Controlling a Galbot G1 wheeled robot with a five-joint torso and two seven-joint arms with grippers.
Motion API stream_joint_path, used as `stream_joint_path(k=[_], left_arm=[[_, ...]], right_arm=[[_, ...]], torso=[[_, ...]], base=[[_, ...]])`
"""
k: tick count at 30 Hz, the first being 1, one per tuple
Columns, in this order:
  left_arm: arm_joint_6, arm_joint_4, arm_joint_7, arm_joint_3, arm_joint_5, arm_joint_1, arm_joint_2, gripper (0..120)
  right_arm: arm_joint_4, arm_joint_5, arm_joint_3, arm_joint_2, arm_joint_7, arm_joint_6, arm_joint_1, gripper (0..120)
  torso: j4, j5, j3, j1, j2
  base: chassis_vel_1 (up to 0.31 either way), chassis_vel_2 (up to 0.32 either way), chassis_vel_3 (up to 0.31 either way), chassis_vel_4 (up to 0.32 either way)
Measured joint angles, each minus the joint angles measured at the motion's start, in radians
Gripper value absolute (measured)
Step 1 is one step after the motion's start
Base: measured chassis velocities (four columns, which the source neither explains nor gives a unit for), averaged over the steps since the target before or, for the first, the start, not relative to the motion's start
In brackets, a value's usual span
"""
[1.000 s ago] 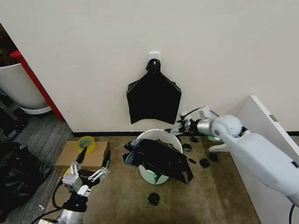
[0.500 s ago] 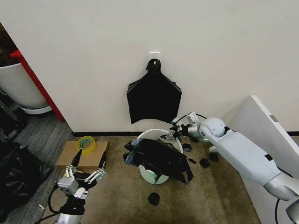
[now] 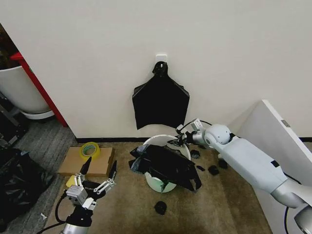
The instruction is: Place the garbage bag over the trash bin.
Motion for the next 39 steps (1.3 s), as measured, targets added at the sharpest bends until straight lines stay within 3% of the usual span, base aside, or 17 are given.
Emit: stream_joint_path(k=[5,11,15,21,23,25,27,33,39], left_arm=[[0.004,-0.003,0.0,0.008,0.0,-0.005,-0.003,100],[0.015,-0.017,-0.002,0.012,-0.014,-0.011,0.001,100],[0.021,-0.022,-0.005,0.013,-0.031,-0.023,0.008,100],[0.029,-0.024,-0.007,0.022,-0.045,-0.039,0.022,100],[0.037,-0.026,-0.011,0.029,-0.048,-0.05,0.026,100],[0.044,-0.026,-0.015,0.04,-0.048,-0.064,0.028,100],[0.049,-0.027,-0.018,0.047,-0.048,-0.07,0.028,100],[0.063,-0.036,-0.026,0.068,-0.048,-0.083,0.029,100],[0.067,-0.039,-0.028,0.069,-0.047,-0.082,0.031,100]], right_arm=[[0.003,0.049,0.014,0.011,0.064,0.012,-0.019,0],[0.065,0.159,0.047,-0.005,0.187,-0.013,-0.049,0],[0.174,0.316,0.085,-0.045,0.417,-0.06,-0.101,0],[0.316,0.434,0.144,-0.119,0.607,-0.08,-0.19,0],[0.37,0.496,0.163,-0.127,0.744,-0.075,-0.227,0],[0.438,0.562,0.192,-0.114,0.907,-0.06,-0.277,0],[0.469,0.581,0.214,-0.101,0.962,-0.052,-0.306,0],[0.614,0.654,0.299,0.022,1.282,0.021,-0.455,0],[0.643,0.669,0.308,0.067,1.408,0.039,-0.513,0]], torso=[[-0.0004,-0.0002,0.0,0.0,0.0],[0.0006,0.0003,0.0,0.0,0.0],[0.0001,0.0005,0.0,0.0,0.0],[0.0,0.0003,0.0,0.0,0.0],[-0.0003,0.0003,0.0,0.0,0.0],[-0.0001,0.0003,0.0,0.0,0.0],[0.0002,0.0001,0.0,0.0,0.0],[0.0002,0.0003,0.0,0.0,0.0],[0.0001,0.0002,0.0,0.0,0.0]], base=[[0.0,0.0,0.0,0.0],[0.0,0.0,0.0,0.0],[0.0,0.0,0.0,0.0],[0.0,0.0,0.0,0.0],[0.0,0.0,0.0,0.0],[0.0,0.0,0.0,0.0],[0.0,0.0,0.0,0.0],[0.0,0.0,0.0,0.0],[0.0,0.0,0.0,0.0]])
